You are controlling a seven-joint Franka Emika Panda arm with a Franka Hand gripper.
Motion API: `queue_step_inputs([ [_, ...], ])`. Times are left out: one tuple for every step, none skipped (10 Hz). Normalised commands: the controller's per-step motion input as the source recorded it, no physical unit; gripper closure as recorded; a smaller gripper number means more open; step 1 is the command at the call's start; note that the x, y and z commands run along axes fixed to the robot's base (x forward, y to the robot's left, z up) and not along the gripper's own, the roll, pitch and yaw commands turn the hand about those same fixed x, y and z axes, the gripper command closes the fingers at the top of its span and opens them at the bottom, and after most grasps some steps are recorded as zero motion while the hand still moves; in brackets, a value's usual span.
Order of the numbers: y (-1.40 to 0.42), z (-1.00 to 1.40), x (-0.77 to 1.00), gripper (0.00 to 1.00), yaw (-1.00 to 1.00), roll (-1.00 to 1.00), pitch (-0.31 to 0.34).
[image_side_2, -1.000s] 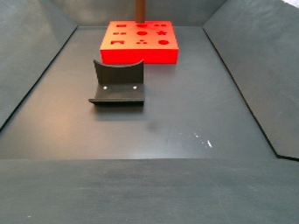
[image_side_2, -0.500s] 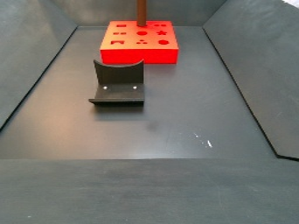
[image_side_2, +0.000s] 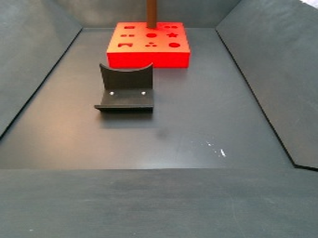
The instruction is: Insert the oval object.
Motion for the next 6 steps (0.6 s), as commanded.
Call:
queue_step_inputs([
  [-0.02,-0.4,0.06,1.0,0.0,0.0,0.0],
  [0.0,-0.42,0.04,1.0,0.0,0.0,0.0],
  [0.0,-0.43,0.02,1.0,0.0,0.02,0.0],
  [-0.01,-0.45,0.03,1.0,0.0,0.04,0.0],
  [-0.01,-0.46,0.03,1.0,0.0,0.04,0.0],
  [-0.01,-0.45,0.04,1.0,0.0,0.0,0.0],
])
